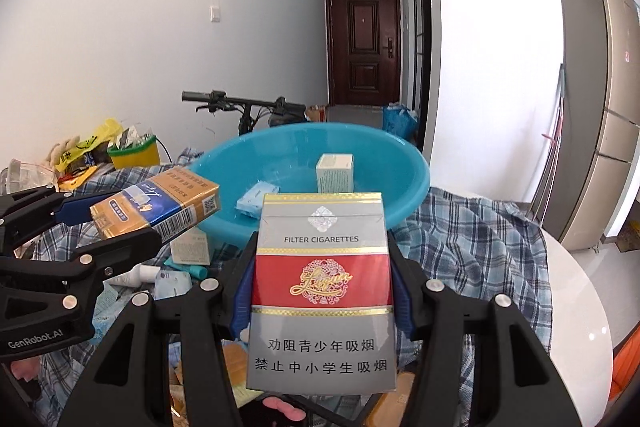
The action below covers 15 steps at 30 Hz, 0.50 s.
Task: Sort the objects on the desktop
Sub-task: 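Lift the gold pack with the left gripper while the right lifts the red pack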
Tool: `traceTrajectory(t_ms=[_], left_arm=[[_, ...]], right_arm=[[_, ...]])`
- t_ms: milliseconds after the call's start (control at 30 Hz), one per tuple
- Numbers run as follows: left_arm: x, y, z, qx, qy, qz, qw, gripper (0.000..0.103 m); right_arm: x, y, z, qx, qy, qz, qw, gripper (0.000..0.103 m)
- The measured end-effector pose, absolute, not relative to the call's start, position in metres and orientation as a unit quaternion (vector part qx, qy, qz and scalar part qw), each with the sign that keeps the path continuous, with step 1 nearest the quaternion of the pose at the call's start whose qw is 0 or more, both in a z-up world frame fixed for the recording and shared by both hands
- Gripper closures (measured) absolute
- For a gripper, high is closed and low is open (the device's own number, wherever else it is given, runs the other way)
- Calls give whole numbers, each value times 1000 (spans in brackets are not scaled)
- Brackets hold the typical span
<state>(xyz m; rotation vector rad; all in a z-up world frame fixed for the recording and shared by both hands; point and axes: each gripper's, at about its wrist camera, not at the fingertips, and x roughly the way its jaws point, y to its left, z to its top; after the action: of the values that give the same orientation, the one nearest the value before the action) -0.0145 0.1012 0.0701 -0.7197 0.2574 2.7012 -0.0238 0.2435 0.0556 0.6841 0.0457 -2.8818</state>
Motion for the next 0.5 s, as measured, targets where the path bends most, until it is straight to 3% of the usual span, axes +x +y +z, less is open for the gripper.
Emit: traceTrajectory(t_ms=[267,500], left_arm=[[-12,83,97,-176,38,976,124,49],[-3,70,148,-110,3,988,111,49]], right_arm=[[-7,238,81,136,22,-987,84,49],[-16,214,135,82,44,-994,64,49]])
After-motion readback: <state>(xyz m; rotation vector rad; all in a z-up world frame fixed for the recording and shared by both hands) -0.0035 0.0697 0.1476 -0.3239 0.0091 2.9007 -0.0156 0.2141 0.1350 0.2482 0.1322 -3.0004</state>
